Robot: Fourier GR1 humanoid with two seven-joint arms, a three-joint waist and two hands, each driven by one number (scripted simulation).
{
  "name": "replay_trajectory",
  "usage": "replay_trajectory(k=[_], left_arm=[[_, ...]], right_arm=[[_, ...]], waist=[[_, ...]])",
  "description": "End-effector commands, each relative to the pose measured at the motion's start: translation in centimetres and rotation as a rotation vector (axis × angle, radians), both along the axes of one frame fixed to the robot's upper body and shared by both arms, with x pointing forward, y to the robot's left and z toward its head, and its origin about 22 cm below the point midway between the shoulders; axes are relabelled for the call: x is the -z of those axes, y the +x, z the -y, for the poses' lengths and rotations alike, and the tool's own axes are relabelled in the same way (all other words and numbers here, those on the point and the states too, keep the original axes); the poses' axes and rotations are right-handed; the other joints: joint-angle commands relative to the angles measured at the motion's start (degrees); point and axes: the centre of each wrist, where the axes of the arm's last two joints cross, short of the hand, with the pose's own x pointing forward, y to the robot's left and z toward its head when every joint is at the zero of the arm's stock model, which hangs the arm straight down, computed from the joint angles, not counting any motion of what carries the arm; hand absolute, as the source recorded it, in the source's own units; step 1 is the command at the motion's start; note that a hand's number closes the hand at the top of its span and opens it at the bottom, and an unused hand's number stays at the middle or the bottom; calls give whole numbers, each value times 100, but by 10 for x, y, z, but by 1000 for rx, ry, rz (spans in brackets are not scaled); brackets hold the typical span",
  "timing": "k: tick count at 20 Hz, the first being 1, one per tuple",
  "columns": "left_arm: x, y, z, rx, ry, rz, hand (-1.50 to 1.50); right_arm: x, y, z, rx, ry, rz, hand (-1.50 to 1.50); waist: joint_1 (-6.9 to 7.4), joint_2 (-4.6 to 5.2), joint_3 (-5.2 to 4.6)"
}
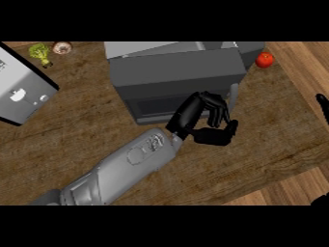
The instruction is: Pick up the milk, place it into the microwave and close the microwave
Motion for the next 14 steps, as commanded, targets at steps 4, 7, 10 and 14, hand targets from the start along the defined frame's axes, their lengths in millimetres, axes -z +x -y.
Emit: replay_trajectory(k=[4, 7, 10, 14], left_arm=[[-29, 24, 6, -57, -30, 54, 150], [-35, 31, 6, -76, -33, 51, 150], [-44, 38, 8, -88, -46, 59, 150], [-53, 45, 8, -114, -59, 64, 150]], right_arm=[[-17, 5, 0, -67, -27, 5, -150], [-26, 9, 0, -84, -32, 22, -150], [-29, 11, -3, -106, -31, 19, -150], [-39, 12, 2, -103, -46, 22, -150]], waist=[[-343, 94, 14], [-408, 137, 21], [-512, 192, 28], [-626, 196, 24]])
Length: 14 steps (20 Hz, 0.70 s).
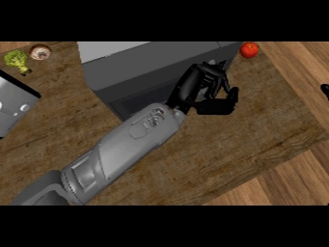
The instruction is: Pick up the milk, place it into the microwave and close the microwave
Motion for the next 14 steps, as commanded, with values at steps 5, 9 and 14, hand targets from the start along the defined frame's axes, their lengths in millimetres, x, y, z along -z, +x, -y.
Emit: replay_trajectory(k=[5, 9, 14], left_arm=[[-13, 8, 5, -35, -11, 30, 150], [-13, 7, 6, -53, -32, 30, 150], [-13, 5, 7, -72, -34, 35, 150]], right_arm=[[-19, 5, 8, -8, -25, 16, -150], [-26, 8, 12, 3, -39, 16, -150], [-39, 10, 17, 1, -51, 36, -150]], waist=[[-212, 69, 17], [-213, 83, 11], [-339, 80, 17]])
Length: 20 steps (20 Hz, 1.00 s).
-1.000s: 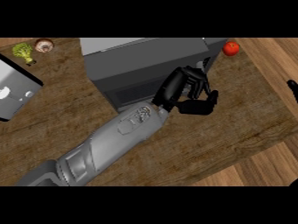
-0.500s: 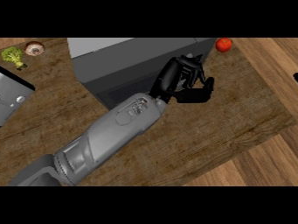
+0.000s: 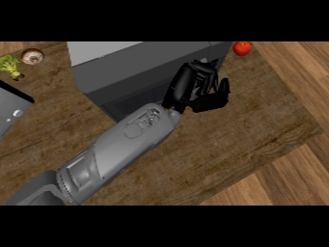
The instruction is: Pick up the milk, place it into the microwave and close the microwave
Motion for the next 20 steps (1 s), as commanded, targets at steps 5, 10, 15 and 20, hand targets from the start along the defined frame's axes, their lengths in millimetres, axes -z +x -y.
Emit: replay_trajectory(k=[5, 10, 15, 20], left_arm=[[-17, 5, 17, 4, 1, 21, 150], [-17, 3, 18, -6, -6, 24, 150], [-19, 3, 19, -15, -17, 28, 150], [-16, 1, 19, -32, -17, 22, 150]], right_arm=[[-19, 4, 9, 10, -47, 11, -150], [-24, 6, 12, 2, -18, 19, -150], [-29, 9, 15, -12, -14, 15, -150], [-37, 11, 16, -14, -23, 23, -150]], waist=[[-153, 101, 9], [-176, 100, 19], [-151, 115, 20], [-175, 120, 14]])
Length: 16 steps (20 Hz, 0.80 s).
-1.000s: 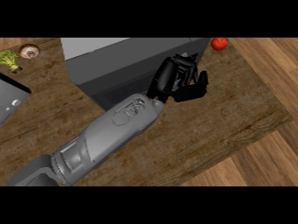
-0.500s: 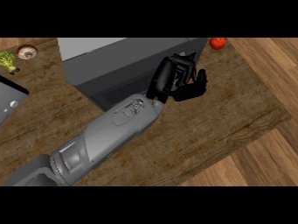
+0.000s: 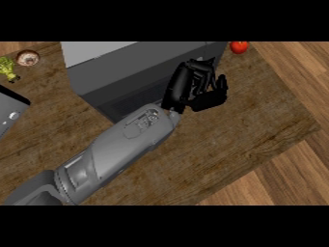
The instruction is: Pick up the milk, place it into the microwave and close the microwave
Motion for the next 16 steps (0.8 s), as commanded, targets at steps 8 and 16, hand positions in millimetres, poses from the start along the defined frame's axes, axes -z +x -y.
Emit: replay_trajectory(k=[8, 16], left_arm=[[2, 18, -4, -264, -71, -125, 150], [19, 24, -24, -253, -15, -157, 150]], right_arm=[[-6, -1, 13, 21, 21, -16, -150], [-24, -9, 28, 77, 28, 33, -150]], waist=[[243, 55, -2], [499, 39, -22]])
